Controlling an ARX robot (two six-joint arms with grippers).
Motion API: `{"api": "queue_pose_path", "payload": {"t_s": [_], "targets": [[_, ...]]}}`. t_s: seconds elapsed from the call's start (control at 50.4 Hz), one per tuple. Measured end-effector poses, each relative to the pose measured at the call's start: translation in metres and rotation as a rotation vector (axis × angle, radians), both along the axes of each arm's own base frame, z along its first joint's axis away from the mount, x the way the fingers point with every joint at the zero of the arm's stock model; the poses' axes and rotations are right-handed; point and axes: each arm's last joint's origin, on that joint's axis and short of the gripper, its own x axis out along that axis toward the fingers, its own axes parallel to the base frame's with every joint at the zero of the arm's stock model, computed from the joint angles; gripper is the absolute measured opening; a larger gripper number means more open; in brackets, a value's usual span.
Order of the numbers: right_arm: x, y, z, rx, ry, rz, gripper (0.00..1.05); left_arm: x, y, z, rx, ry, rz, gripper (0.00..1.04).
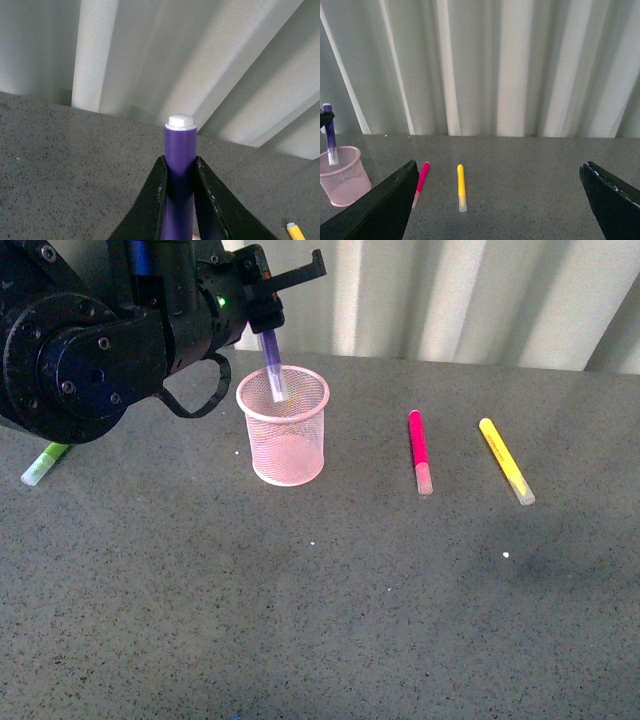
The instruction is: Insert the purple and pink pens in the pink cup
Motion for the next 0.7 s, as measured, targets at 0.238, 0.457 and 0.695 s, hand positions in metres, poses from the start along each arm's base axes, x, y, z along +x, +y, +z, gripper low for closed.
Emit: {"api": "queue_pose_path", "payload": {"t_s": [0.238,0.457,0.695], "targets": [[0.0,0.0,0.0,0.0,0.0,0.0,0.98,-0.003,-0.005,-0.003,0.006,0.006,-0.01,0.12],[0.0,0.0,0.0,0.0,0.0,0.0,0.98,-0.006,-0.009,-0.005,0.006,0.016,-0.043,0.52],[0.0,0.0,0.0,0.0,0.0,0.0,0.98,-0.011,-0.001,-0.008,0.018,0.031,-0.041,0.98]]}}
